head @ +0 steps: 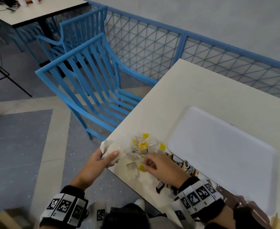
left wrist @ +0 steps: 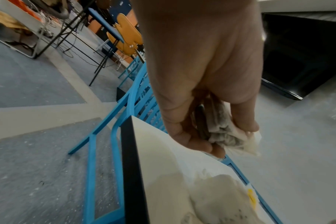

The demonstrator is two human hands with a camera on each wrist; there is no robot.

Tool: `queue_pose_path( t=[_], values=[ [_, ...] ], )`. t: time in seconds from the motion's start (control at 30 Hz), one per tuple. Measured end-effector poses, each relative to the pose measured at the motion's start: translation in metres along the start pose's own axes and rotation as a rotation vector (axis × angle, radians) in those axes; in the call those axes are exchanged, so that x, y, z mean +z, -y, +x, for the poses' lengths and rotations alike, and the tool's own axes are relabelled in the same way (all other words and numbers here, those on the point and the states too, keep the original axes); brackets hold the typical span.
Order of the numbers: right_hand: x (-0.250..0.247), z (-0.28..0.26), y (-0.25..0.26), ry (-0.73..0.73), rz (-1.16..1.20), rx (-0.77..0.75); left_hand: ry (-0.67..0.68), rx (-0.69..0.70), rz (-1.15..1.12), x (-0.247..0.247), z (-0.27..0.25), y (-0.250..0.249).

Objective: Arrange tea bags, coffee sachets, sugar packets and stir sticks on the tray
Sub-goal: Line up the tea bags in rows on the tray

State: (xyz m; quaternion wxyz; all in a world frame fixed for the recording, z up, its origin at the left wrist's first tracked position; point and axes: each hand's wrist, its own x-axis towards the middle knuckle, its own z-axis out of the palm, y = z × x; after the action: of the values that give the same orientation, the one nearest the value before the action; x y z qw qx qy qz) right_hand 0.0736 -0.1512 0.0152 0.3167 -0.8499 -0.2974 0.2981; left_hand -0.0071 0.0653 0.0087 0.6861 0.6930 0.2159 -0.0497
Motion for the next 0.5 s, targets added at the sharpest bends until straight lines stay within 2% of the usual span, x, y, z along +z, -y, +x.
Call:
queue_pose_path(
  t=[0.1, 0.17, 0.33, 0.5],
  values=[
    [0.007, 0.006, 0.007, 0.152, -0.025, -0.026, -0.024, -0.021, 0.002, -0.004, -0.005, -0.002],
    [0.016, 0.015, 0.010, 0.201, -0.080, -0.026, -0.028, -0.027, 0.026, -0.006, -0.006, -0.003],
    [0.037, 0.032, 0.009, 0.251, -0.327, -0.016, -0.022, -0.028, 0.094, -0.011, -0.007, -0.003],
    [0.046, 0.035, 0.004, 0.227, -0.460, -0.091, -0.010, -0.041, 0.117, -0.014, -0.007, -0.001]
  ],
)
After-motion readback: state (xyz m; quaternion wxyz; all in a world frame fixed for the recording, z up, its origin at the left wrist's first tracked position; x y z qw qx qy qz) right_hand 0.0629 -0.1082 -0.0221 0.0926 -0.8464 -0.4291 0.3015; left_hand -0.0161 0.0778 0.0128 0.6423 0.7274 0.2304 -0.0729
